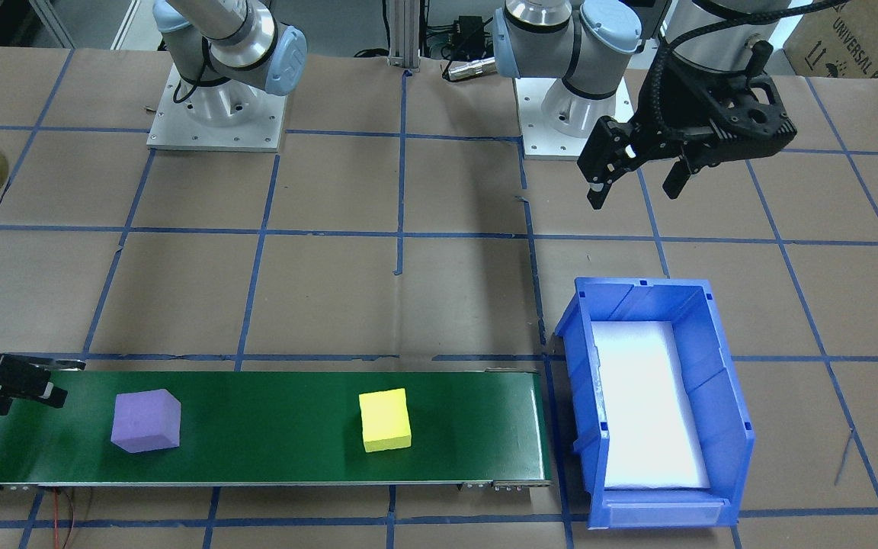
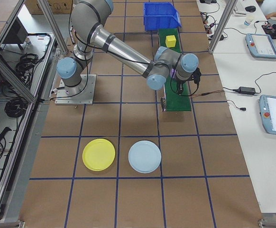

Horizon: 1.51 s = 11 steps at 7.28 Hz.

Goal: Move block left to right into plate

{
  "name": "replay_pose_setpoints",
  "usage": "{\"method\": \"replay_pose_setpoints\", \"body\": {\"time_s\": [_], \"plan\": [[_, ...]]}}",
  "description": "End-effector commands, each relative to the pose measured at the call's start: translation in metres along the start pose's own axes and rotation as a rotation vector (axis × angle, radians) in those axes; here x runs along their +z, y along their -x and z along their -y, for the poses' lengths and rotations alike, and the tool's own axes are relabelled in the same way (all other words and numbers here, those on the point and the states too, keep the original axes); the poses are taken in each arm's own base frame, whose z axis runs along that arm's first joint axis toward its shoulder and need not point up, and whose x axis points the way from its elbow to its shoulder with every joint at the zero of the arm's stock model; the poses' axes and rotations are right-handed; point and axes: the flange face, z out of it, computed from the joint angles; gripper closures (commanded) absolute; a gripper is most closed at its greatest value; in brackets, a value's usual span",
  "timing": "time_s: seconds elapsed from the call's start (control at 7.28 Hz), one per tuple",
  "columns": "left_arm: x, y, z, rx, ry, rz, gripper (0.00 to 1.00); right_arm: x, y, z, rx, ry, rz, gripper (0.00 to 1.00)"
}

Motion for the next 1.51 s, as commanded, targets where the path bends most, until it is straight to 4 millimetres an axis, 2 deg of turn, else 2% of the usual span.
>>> {"method": "replay_pose_setpoints", "body": {"time_s": [0.0, 0.14, 0.27, 0.41, 0.55, 0.69, 0.96, 1.37], "plan": [[0.002, 0.015, 0.007, -0.032, 0.006, 0.0, 0.0, -0.001, 0.004, 0.001, -0.004, -0.002, -0.001, 0.01], [0.008, 0.014, 0.005, -0.032, 0.018, 0.002, 0.0, -0.005, 0.009, 0.001, -0.014, -0.012, -0.007, 0.01], [0.011, 0.012, 0.004, -0.028, 0.023, -0.002, 0.0, -0.005, 0.026, 0.004, -0.045, -0.023, -0.014, 0.01], [0.013, 0.003, -0.001, -0.007, 0.033, -0.007, 0.0, -0.004, 0.046, 0.007, -0.08, -0.034, -0.022, 0.01], [0.016, -0.016, -0.011, 0.035, 0.041, 0.0, 0.0, 0.004, 0.052, 0.006, -0.094, -0.026, -0.02, 0.01], [0.016, -0.028, -0.017, 0.06, 0.035, 0.003, 0.0, 0.01, 0.049, 0.004, -0.104, -0.017, -0.026, 0.01], [0.015, -0.028, -0.017, 0.065, 0.029, 0.001, 0.0, 0.022, 0.044, -0.002, -0.104, 0.005, -0.046, 0.02], [0.015, -0.027, -0.017, 0.062, 0.029, 0.002, 0.0, 0.043, 0.027, 0.004, -0.11, 0.017, -0.099, 0.02]]}}
